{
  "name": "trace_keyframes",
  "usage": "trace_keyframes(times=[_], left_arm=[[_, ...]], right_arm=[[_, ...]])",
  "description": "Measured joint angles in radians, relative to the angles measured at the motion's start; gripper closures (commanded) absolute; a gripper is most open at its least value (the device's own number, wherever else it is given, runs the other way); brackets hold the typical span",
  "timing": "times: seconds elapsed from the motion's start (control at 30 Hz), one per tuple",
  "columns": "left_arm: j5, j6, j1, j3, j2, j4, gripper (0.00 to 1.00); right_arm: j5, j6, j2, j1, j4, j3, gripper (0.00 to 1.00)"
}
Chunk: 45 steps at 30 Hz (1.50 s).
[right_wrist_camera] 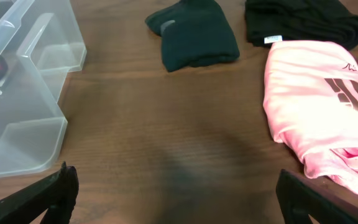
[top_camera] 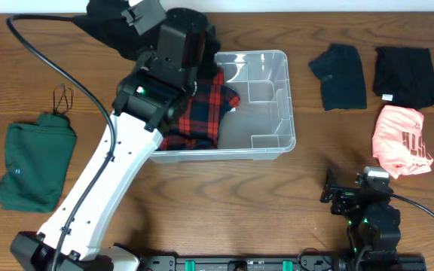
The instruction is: Pack container
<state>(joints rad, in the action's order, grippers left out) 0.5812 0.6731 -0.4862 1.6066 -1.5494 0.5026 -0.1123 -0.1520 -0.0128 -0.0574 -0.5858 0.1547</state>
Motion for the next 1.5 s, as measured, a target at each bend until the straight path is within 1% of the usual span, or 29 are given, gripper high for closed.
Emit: trace_keyframes(times=[0.27, 0.43, 0.5, 0.7, 0.83, 1.07, 1.2, 1.33, 1.5], left_arm=[[0.006, 0.005, -0.016, -0.04, 0.0, 0.016, 0.94], [0.01, 0.019, -0.063, -0.045, 0.0, 0.071, 0.94], [0.014, 0.049, -0.078, -0.045, 0.0, 0.106, 0.94], [0.029, 0.211, -0.084, -0.045, 0.0, 0.253, 0.94], [0.028, 0.294, -0.084, -0.045, 0.0, 0.301, 0.94], [-0.007, 0.378, -0.089, -0.045, 0.0, 0.31, 0.94], [-0.014, 0.443, -0.114, -0.045, 0.0, 0.312, 0.94], [-0.02, 0.529, -0.154, -0.045, 0.0, 0.317, 0.94], [-0.035, 0.698, -0.189, -0.045, 0.0, 0.318, 0.94]], right_arm=[[0.0, 0.0, 0.0, 0.0, 0.0, 0.0, 0.01], [0.0, 0.0, 0.0, 0.0, 0.0, 0.0, 0.01], [0.0, 0.0, 0.0, 0.0, 0.0, 0.0, 0.01], [0.0, 0.0, 0.0, 0.0, 0.0, 0.0, 0.01], [0.0, 0.0, 0.0, 0.0, 0.0, 0.0, 0.01], [0.0, 0.0, 0.0, 0.0, 0.0, 0.0, 0.01], [0.0, 0.0, 0.0, 0.0, 0.0, 0.0, 0.01], [0.0, 0.0, 0.0, 0.0, 0.0, 0.0, 0.01], [0.0, 0.0, 0.0, 0.0, 0.0, 0.0, 0.01]])
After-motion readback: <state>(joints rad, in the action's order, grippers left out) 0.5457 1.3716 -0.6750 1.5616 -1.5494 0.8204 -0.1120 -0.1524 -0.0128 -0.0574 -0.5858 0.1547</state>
